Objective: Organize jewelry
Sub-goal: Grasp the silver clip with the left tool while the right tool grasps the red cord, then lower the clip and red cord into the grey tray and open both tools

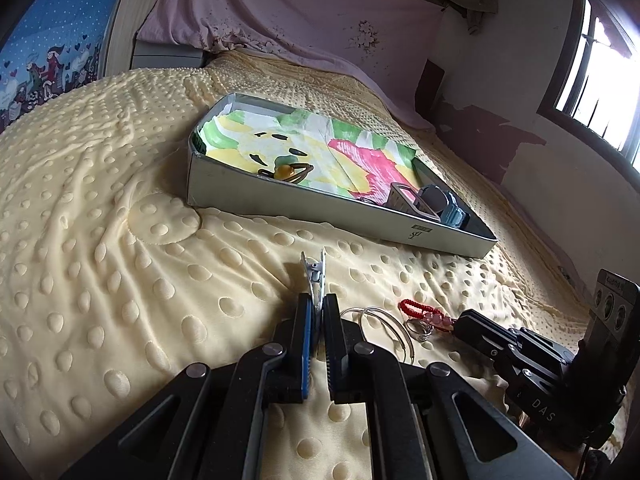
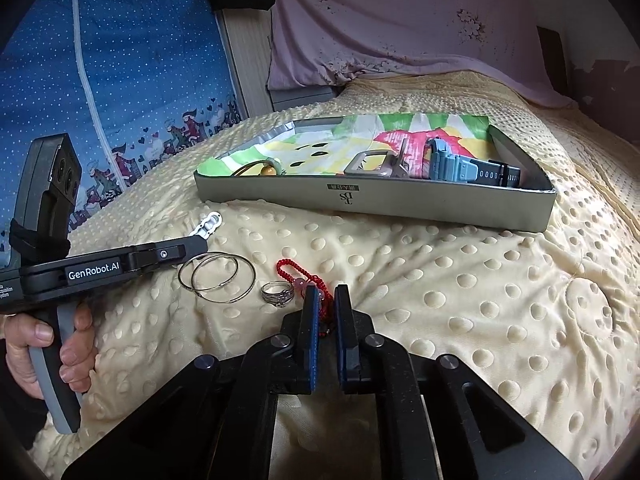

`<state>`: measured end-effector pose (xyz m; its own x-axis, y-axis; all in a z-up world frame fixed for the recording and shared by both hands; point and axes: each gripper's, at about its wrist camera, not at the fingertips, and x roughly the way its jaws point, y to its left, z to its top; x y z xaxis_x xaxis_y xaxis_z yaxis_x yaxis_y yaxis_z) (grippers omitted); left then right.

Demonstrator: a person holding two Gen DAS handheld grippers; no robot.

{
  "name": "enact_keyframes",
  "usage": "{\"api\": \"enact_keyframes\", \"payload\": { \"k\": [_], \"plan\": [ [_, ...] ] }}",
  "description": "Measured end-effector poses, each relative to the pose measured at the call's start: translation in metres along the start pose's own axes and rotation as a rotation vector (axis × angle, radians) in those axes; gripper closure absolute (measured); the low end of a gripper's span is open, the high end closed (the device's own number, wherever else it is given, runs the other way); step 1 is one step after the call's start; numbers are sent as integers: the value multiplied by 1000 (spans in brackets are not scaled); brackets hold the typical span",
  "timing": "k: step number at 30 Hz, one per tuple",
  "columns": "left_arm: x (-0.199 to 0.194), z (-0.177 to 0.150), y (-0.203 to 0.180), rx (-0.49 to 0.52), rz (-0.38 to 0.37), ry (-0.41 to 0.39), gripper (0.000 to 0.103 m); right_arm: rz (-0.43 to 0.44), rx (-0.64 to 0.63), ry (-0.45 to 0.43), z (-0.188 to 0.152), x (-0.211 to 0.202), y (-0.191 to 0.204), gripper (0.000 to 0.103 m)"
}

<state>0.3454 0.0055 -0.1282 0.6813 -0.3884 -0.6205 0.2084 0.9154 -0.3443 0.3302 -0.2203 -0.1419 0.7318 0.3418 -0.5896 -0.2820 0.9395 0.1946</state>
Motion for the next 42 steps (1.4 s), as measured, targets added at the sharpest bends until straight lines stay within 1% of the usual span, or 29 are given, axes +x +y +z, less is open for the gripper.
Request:
{"api": "enact_keyframes", "payload": {
  "k": [4,8,13,17,19,24,28,32,37,42],
  "plan": [
    [-6,-1,-3,12,-1,-18,97,3,-2,-50,0,-12,0,96],
    [-19,1,-9,25,-13,-66,97,8,-1,-104,1,-24,-1,96],
    [-29,13,-18,24,-40,-118,97,-6,40,-182,11,-39,-9,96],
    [-25,29,-32,37,-49,-145,97,-33,88,-256,25,-48,-21,96],
    [-21,39,-39,36,-38,-165,97,-52,117,-286,34,-49,-28,96],
    [1,66,-49,24,-6,-182,97,-106,174,-327,58,-45,-50,96],
    [25,82,-57,35,11,-154,97,-161,222,-313,77,-29,-69,96],
    [51,87,-62,35,32,-106,97,-221,276,-286,85,-14,-83,96],
    [76,82,-62,26,60,-32,97,-240,287,-203,86,9,-86,96],
    [80,79,-62,21,77,-11,97,-244,292,-153,82,22,-90,96]
  ]
}}
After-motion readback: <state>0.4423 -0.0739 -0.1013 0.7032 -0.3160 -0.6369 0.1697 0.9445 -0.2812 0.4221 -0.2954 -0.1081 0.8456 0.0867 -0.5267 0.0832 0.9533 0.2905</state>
